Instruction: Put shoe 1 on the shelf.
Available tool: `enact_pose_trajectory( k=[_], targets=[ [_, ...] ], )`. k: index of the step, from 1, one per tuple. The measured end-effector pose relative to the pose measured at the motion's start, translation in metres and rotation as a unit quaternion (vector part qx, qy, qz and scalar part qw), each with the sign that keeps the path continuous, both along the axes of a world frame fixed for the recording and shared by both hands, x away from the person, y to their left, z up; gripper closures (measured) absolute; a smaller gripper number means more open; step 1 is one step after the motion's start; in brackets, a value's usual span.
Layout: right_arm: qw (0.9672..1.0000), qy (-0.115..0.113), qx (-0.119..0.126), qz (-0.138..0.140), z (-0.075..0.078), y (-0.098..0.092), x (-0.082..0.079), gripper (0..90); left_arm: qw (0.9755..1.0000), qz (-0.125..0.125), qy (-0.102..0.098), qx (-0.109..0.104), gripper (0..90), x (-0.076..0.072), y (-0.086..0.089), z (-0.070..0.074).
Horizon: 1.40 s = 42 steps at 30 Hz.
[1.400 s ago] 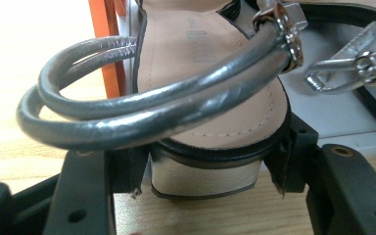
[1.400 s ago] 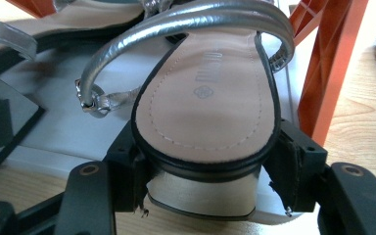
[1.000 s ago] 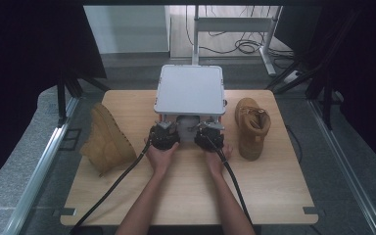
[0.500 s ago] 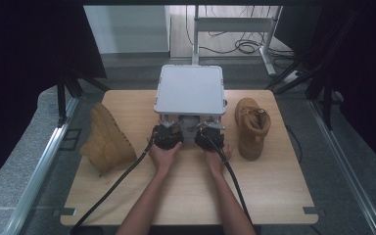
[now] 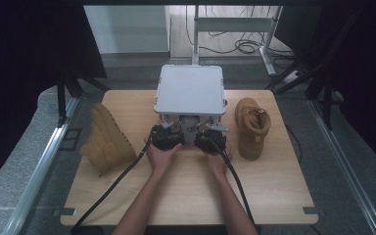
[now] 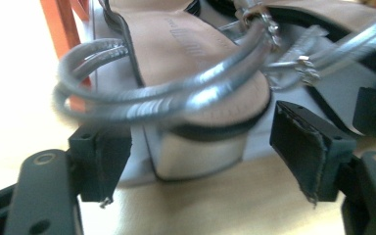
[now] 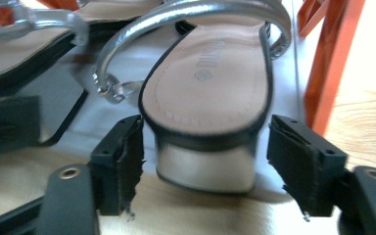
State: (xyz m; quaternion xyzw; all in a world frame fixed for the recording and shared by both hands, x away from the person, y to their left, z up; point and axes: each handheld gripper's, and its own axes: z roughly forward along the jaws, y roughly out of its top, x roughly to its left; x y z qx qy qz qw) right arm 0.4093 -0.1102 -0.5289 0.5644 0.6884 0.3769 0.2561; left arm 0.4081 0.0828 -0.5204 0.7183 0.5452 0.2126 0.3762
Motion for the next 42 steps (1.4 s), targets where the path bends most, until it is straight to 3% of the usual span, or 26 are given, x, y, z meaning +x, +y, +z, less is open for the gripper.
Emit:
enact_pose_trajectory(
  k=[4, 6, 10, 11, 12, 15, 18, 21, 30, 42],
  targets=[
    [0.9997, -0.017, 0.002, 0.015, 0.008, -0.009, -0.014, 29.2, 0.9997, -0.025, -0.001, -0.004, 26.6, -0.019, 0.016, 0.004],
    [0.9992, -0.030, 0.001, 0.028, 0.012, -0.014, -0.024, 33.2, 0.9998, -0.022, 0.002, -0.003, 32.8, -0.028, 0.026, 0.006],
    [0.9982, -0.051, 0.010, 0.031, 0.016, -0.027, -0.042, 51.3, 0.9999, -0.012, -0.006, -0.001, 47.2, -0.039, 0.036, 0.009],
    [0.9981, -0.052, 0.012, 0.030, 0.016, -0.029, -0.043, 56.8, 0.9998, -0.006, -0.019, -0.001, 51.7, -0.041, 0.038, 0.009],
    [0.9981, -0.052, 0.015, 0.029, 0.017, -0.033, -0.045, 62.5, 0.9996, -0.001, -0.028, 0.000, 58.9, -0.043, 0.039, 0.009],
    [0.9983, -0.056, 0.008, 0.013, 0.017, -0.039, -0.045, 76.3, 0.9997, -0.006, -0.023, -0.011, 72.9, -0.040, 0.043, 0.008],
    [0.9988, -0.047, 0.008, 0.011, 0.015, -0.044, -0.041, 81.9, 0.9998, -0.006, -0.013, -0.017, 80.0, -0.035, 0.044, 0.005],
    [0.9991, -0.041, 0.011, 0.005, 0.012, -0.045, -0.037, 85.9, 0.9996, -0.006, -0.015, -0.024, 85.4, -0.032, 0.043, 0.002],
    [0.9993, -0.034, 0.011, -0.004, 0.006, -0.035, -0.022, 88.5, 0.9996, -0.005, -0.013, -0.026, 88.3, -0.020, 0.038, 0.005],
    [0.9996, -0.026, 0.013, 0.000, 0.001, -0.028, -0.017, 88.5, 0.9996, -0.015, 0.004, -0.024, 89.0, -0.008, 0.031, 0.001]
  ],
)
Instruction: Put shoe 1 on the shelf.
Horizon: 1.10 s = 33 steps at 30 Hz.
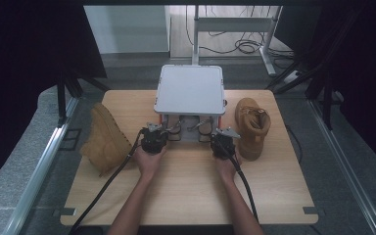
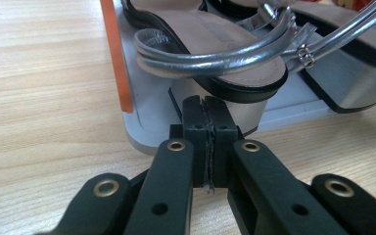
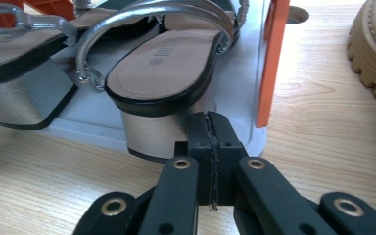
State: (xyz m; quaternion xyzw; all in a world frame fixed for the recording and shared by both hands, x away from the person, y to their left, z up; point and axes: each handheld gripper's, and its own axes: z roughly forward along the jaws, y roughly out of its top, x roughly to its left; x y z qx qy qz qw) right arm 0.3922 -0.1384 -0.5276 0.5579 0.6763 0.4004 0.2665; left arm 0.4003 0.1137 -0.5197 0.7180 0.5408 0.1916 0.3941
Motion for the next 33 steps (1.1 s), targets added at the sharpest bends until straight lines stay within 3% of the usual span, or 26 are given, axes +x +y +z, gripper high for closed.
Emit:
enact_pose_trajectory(
  k=[16, 33],
  targets=[
    [1.0000, -0.001, 0.001, 0.005, 0.001, 0.007, 0.001, 88.9, 0.9999, 0.000, 0.009, -0.006, 89.4, 0.003, 0.000, -0.003],
    [0.9997, -0.003, 0.002, 0.025, 0.000, 0.018, 0.002, 88.8, 0.9997, -0.016, 0.011, -0.016, 89.4, 0.002, -0.008, -0.005]
  ],
)
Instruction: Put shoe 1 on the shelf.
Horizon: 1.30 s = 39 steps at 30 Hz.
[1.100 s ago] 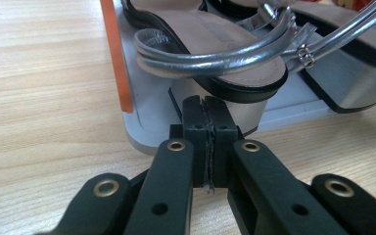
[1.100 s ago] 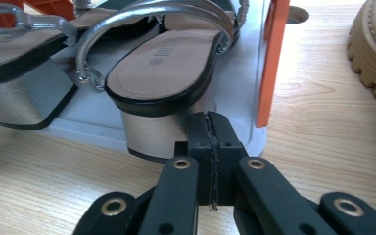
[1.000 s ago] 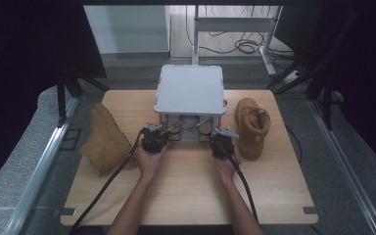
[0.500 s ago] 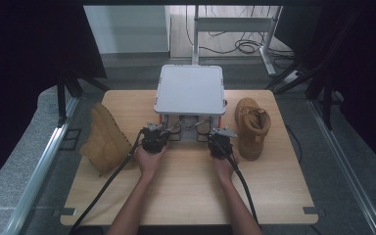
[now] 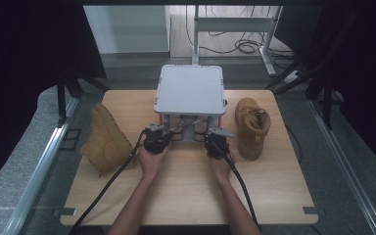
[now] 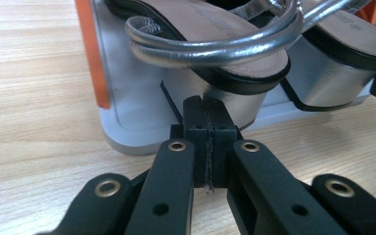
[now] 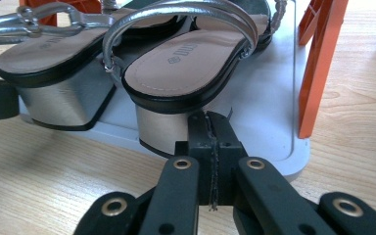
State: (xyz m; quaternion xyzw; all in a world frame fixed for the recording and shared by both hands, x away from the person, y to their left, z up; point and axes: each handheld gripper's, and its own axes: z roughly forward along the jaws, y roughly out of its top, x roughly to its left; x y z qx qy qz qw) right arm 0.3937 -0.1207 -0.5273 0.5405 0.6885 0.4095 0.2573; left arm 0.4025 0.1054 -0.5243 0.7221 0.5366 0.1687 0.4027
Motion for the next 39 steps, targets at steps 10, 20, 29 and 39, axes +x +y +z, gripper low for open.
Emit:
enact_pose_trajectory(
  k=[10, 20, 29, 39],
  targets=[
    [1.0000, 0.000, -0.001, 0.010, 0.000, 0.004, 0.000, 88.9, 1.0000, -0.009, -0.001, 0.001, 89.3, 0.001, -0.012, 0.001],
    [0.9998, 0.000, -0.004, 0.019, 0.001, 0.015, 0.002, 88.9, 0.9999, -0.012, 0.000, -0.005, 89.3, 0.000, -0.015, 0.001],
    [0.9998, 0.003, 0.006, 0.018, 0.000, 0.010, 0.000, 88.7, 0.9998, -0.020, -0.001, -0.001, 87.1, -0.002, -0.013, 0.000],
    [0.9997, -0.003, 0.020, 0.016, 0.007, -0.011, -0.013, 88.1, 0.9994, -0.022, -0.024, -0.014, 85.5, -0.025, 0.000, 0.010]
  ],
)
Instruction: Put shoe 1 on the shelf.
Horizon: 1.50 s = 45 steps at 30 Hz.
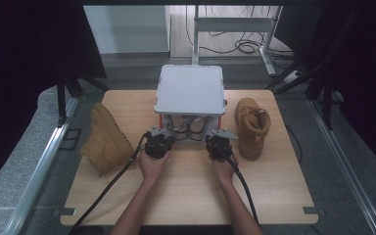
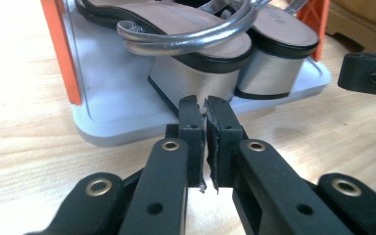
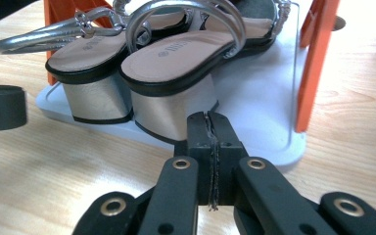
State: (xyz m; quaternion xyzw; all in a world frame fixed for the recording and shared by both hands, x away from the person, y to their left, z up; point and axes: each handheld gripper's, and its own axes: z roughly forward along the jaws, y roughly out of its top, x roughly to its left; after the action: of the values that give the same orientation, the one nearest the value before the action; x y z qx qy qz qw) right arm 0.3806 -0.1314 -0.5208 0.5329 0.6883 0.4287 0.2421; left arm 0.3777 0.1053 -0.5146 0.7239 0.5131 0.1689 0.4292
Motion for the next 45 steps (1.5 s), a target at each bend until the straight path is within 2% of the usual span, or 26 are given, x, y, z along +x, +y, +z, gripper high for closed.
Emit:
enact_pose_trajectory(
  k=[4, 8, 15, 18, 21, 23, 27, 30, 35, 37, 42, 45],
  targets=[
    [1.0000, -0.002, 0.001, 0.003, 0.003, -0.007, -0.009, 87.7, 1.0000, -0.006, -0.007, -0.002, 85.0, -0.008, 0.005, 0.006],
    [0.9999, -0.006, 0.004, 0.011, 0.004, -0.012, -0.019, 87.2, 0.9997, -0.008, -0.006, -0.022, 84.7, -0.022, 0.011, 0.005],
    [0.9995, -0.004, 0.009, 0.029, 0.006, -0.017, -0.037, 85.1, 0.9994, -0.032, -0.008, -0.012, 80.8, -0.044, 0.015, 0.005],
    [0.9991, -0.001, 0.014, 0.040, 0.008, -0.020, -0.045, 78.2, 0.9987, -0.048, -0.007, -0.014, 73.5, -0.050, 0.018, 0.006],
    [0.9987, 0.011, 0.014, 0.048, 0.009, -0.021, -0.051, 60.9, 0.9980, -0.061, 0.006, -0.018, 62.4, -0.055, 0.019, 0.007],
    [0.9982, 0.020, 0.014, 0.056, 0.011, -0.022, -0.056, 54.4, 0.9976, -0.065, 0.006, -0.023, 55.8, -0.059, 0.021, 0.009],
    [0.9978, 0.022, 0.008, 0.062, 0.013, -0.025, -0.067, 48.9, 0.9975, -0.068, -0.008, -0.019, 49.8, -0.067, 0.024, 0.017],
    [0.9976, 0.022, 0.000, 0.066, 0.013, -0.030, -0.074, 46.6, 0.9974, -0.070, -0.018, 0.001, 48.1, -0.073, 0.026, 0.020],
    [0.9959, 0.029, -0.030, 0.080, 0.008, -0.037, -0.083, 42.0, 0.9966, -0.079, -0.017, 0.016, 45.4, -0.087, 0.038, 0.018],
    [0.9954, 0.029, -0.036, 0.084, 0.006, -0.040, -0.087, 40.4, 0.9965, -0.078, -0.023, 0.021, 43.5, -0.094, 0.044, 0.017],
    [0.9941, 0.029, -0.042, 0.095, 0.003, -0.045, -0.097, 37.8, 0.9963, -0.082, -0.018, 0.021, 40.7, -0.106, 0.054, 0.011],
    [0.9930, 0.029, -0.057, 0.099, 0.002, -0.044, -0.103, 35.6, 0.9959, -0.085, -0.019, 0.022, 40.4, -0.109, 0.058, 0.011]
  ],
)
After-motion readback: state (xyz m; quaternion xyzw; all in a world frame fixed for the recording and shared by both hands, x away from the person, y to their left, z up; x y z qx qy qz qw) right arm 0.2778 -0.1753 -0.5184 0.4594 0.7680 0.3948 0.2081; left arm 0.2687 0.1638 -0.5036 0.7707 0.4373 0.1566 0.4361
